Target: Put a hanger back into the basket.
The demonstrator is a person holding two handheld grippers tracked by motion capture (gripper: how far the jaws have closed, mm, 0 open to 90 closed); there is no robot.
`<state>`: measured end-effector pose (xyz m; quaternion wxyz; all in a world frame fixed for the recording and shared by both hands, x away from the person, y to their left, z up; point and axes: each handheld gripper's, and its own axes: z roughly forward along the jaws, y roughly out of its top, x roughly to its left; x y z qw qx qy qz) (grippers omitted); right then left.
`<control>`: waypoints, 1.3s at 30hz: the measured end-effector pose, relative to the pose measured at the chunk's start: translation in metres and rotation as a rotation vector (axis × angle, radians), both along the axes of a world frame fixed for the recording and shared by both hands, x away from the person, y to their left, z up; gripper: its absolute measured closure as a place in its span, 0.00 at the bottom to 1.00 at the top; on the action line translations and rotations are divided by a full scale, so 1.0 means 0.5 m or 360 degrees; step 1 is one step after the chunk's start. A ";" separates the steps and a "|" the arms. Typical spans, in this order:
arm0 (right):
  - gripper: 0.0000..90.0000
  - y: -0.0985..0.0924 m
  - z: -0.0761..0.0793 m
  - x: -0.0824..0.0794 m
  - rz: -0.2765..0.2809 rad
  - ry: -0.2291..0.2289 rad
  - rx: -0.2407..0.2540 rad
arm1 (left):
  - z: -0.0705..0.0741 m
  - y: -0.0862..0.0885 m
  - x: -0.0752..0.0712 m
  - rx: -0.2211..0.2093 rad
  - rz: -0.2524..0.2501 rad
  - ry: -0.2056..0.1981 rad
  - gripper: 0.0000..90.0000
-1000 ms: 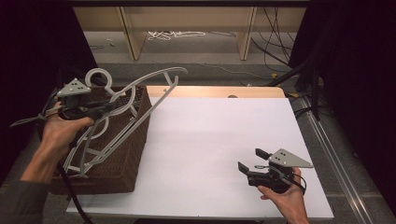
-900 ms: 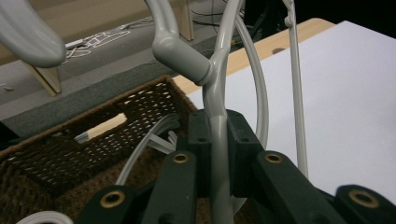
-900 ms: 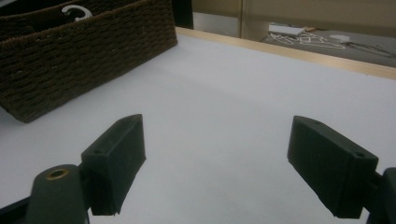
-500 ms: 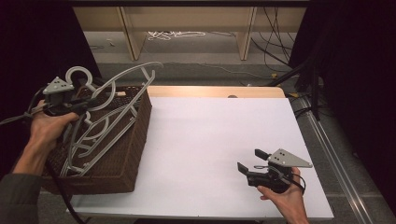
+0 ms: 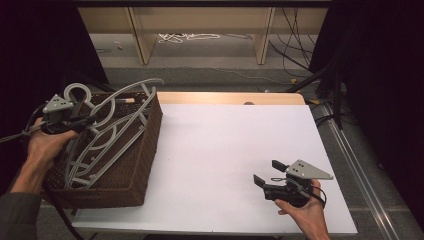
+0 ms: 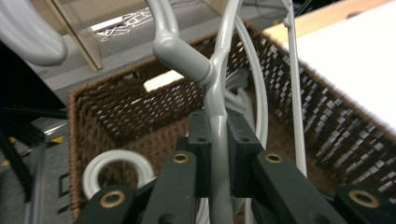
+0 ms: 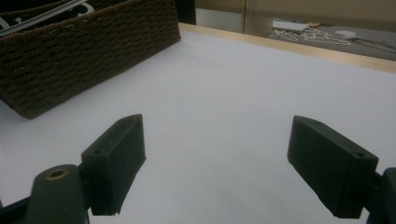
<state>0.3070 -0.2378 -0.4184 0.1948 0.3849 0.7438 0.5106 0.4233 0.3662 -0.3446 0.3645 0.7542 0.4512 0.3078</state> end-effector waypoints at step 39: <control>0.22 0.001 -0.010 0.005 0.0002 0.0019 0.0002 | -0.107 0.036 0.021 0.0210 0.0029 0.0264 0.91</control>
